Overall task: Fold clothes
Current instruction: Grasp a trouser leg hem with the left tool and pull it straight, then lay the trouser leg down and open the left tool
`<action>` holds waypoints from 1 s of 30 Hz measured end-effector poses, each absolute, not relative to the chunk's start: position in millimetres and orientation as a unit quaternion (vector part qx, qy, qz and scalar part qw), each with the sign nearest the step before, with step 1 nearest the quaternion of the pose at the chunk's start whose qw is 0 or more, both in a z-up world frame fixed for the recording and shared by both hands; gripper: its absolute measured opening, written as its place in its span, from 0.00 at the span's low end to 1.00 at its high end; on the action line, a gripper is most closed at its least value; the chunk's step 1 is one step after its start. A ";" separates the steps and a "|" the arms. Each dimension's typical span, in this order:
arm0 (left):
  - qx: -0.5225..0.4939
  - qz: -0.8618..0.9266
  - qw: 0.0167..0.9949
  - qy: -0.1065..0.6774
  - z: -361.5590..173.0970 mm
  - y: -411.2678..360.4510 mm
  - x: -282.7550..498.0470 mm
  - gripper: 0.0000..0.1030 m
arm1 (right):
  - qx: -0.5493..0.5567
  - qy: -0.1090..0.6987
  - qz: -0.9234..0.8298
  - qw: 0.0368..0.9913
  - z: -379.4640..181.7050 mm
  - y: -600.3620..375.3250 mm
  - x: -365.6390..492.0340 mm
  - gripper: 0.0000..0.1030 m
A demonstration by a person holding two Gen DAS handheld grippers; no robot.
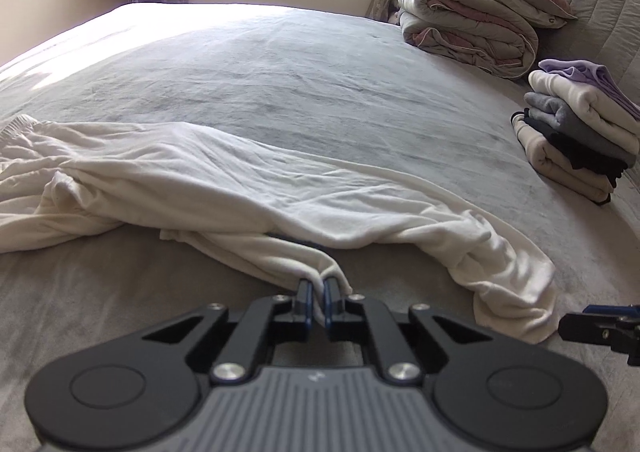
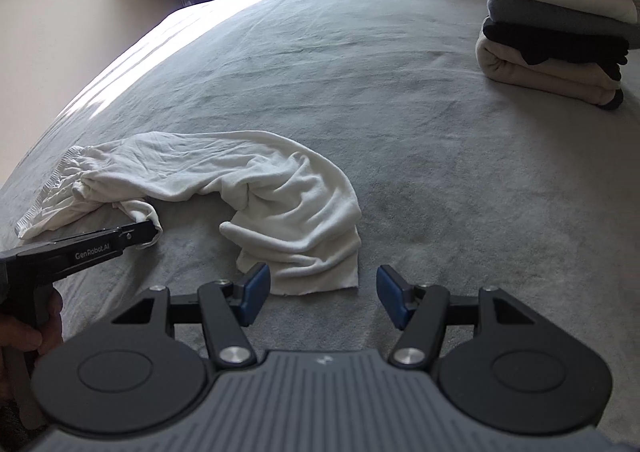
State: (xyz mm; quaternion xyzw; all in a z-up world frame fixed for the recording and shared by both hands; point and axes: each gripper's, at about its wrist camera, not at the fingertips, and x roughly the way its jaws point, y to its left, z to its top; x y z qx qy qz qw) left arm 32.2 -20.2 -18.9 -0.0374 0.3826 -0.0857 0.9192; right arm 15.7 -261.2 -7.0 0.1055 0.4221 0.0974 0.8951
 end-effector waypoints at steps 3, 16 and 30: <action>-0.033 -0.095 0.918 0.384 -9.4 -25.5 15.2 0.05 | 0.115 0.420 0.105 0.894 -3.2 -264.7 11.5 0.61; -0.040 -0.168 0.901 0.397 5.2 -37.6 -54.0 0.05 | 0.195 0.450 0.177 0.853 -8.4 -252.3 1.7 0.61; -0.024 -0.278 0.869 0.410 8.0 -46.1 -88.3 0.06 | 0.244 0.495 0.242 0.798 -28.4 -216.2 16.4 0.61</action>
